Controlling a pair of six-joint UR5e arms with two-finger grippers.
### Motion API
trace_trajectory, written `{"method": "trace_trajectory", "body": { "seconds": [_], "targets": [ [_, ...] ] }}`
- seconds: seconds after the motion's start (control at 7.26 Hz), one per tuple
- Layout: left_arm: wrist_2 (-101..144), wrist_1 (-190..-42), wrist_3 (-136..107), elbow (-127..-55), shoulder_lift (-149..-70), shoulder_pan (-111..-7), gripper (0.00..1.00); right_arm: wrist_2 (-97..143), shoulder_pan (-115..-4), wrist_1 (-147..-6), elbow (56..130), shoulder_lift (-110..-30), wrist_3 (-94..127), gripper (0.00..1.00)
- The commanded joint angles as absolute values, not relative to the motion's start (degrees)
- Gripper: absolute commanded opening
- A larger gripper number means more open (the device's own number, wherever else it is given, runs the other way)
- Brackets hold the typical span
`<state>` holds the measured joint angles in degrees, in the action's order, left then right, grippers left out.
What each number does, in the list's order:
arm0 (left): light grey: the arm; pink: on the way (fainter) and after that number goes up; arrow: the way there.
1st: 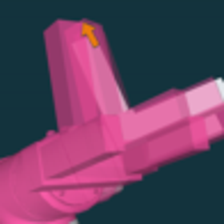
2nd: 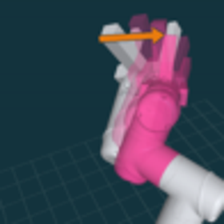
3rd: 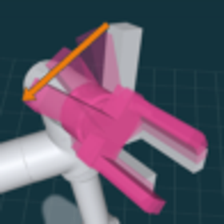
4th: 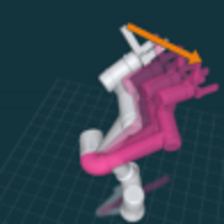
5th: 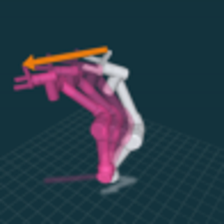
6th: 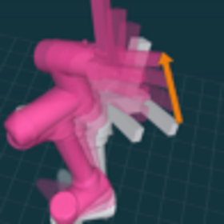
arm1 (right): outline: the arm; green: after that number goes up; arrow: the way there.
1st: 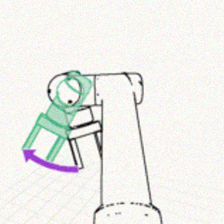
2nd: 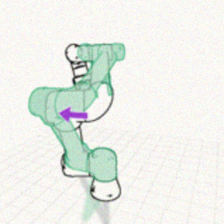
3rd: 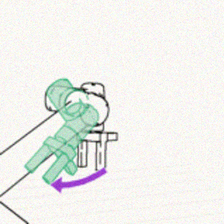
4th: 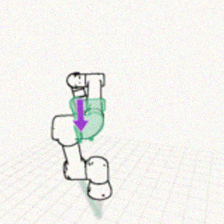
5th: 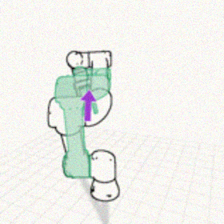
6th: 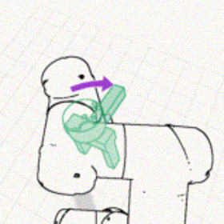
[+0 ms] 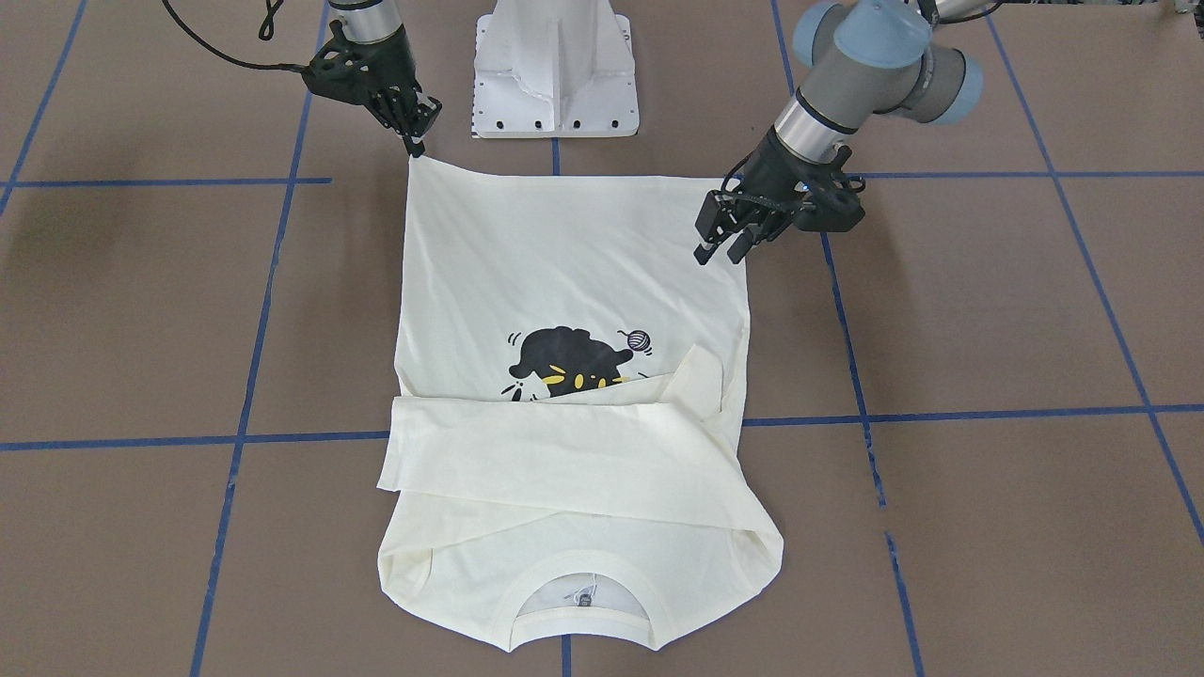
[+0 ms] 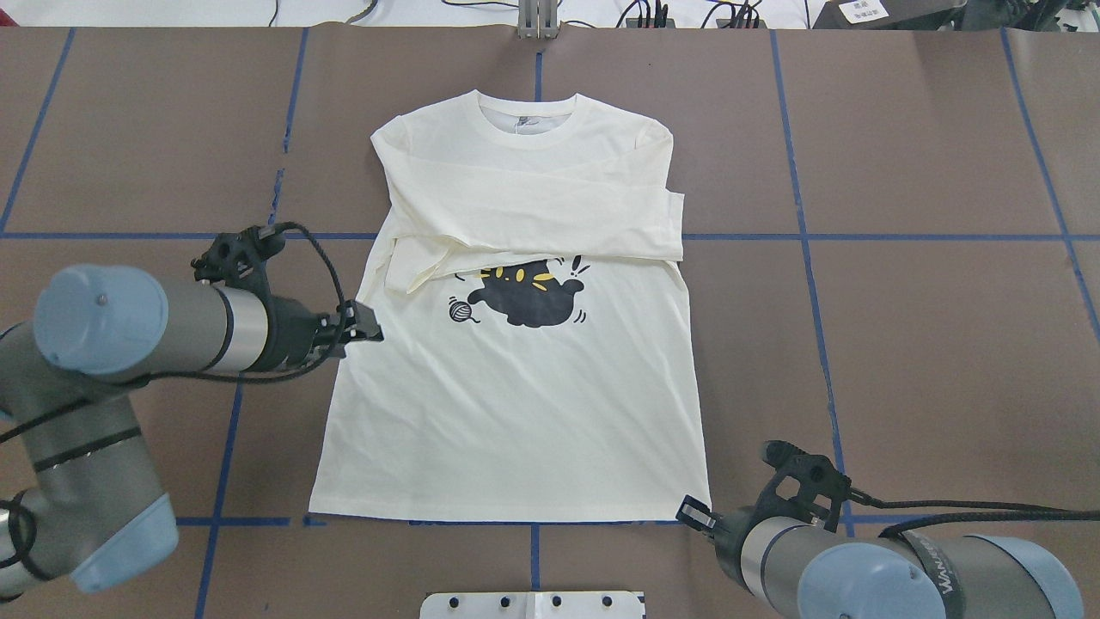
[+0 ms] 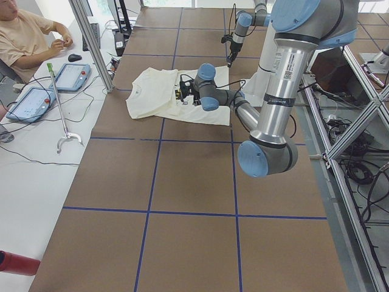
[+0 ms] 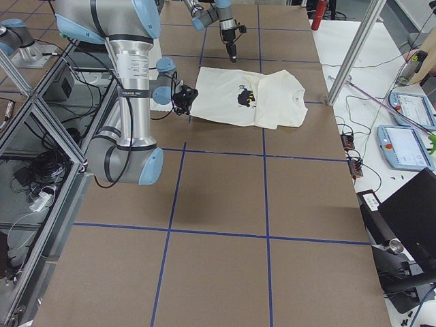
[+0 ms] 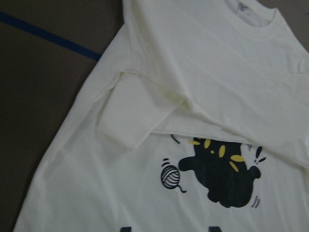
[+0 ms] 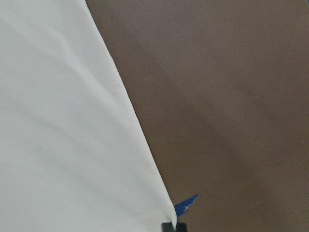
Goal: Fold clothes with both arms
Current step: 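Grasp both hem corners nearest the robot with left and right grippers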
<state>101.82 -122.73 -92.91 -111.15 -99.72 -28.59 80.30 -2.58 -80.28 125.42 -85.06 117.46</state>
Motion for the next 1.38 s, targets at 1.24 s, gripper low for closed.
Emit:
{"method": "trace_trajectory", "body": {
  "seconds": [1.24],
  "targets": [
    [97.5,-117.9,-101.5,-115.4,-90.5,-13.4,0.47,83.1,-3.6,-80.3,125.4,-85.0,117.3,0.00]
  ]
}}
